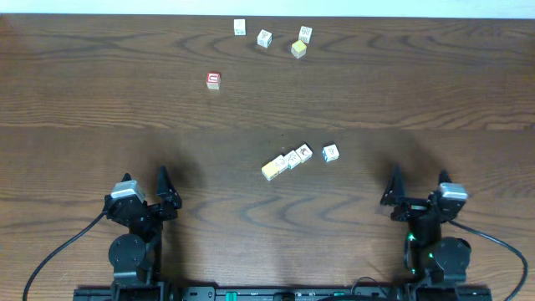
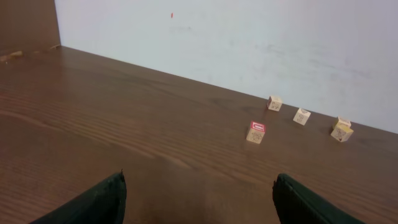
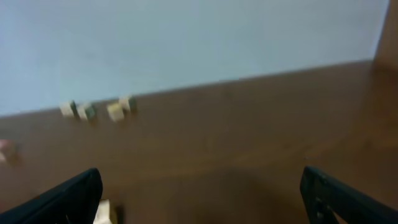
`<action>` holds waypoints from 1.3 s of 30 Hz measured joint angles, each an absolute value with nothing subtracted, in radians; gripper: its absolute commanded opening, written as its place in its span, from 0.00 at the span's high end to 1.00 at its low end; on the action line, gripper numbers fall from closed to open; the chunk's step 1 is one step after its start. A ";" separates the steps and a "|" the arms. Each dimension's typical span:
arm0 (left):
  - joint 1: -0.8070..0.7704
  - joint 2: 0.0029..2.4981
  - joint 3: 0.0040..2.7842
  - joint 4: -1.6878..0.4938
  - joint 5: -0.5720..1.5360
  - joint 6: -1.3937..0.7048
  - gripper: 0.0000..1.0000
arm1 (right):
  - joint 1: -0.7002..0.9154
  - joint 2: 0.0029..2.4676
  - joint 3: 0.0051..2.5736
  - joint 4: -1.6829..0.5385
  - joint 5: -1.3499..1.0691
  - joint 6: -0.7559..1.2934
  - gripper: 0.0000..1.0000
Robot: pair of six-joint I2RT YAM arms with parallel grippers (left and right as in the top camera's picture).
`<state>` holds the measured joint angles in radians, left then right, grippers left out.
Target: Lift 5 blocks
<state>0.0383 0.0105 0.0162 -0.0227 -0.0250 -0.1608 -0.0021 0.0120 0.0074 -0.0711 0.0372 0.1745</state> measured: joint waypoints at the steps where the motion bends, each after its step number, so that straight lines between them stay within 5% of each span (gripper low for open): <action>1: 0.038 0.010 0.016 -0.022 -0.025 -0.161 0.24 | -0.002 0.013 0.007 -0.069 0.036 0.171 0.01; 39: 0.038 0.010 0.017 -0.023 -0.025 -0.161 0.24 | -0.002 0.012 0.007 -0.070 0.029 0.147 0.01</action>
<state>0.0383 0.0105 0.0166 -0.0231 -0.0250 -0.1608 -0.0021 0.0120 0.0071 -0.0700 0.0288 0.1471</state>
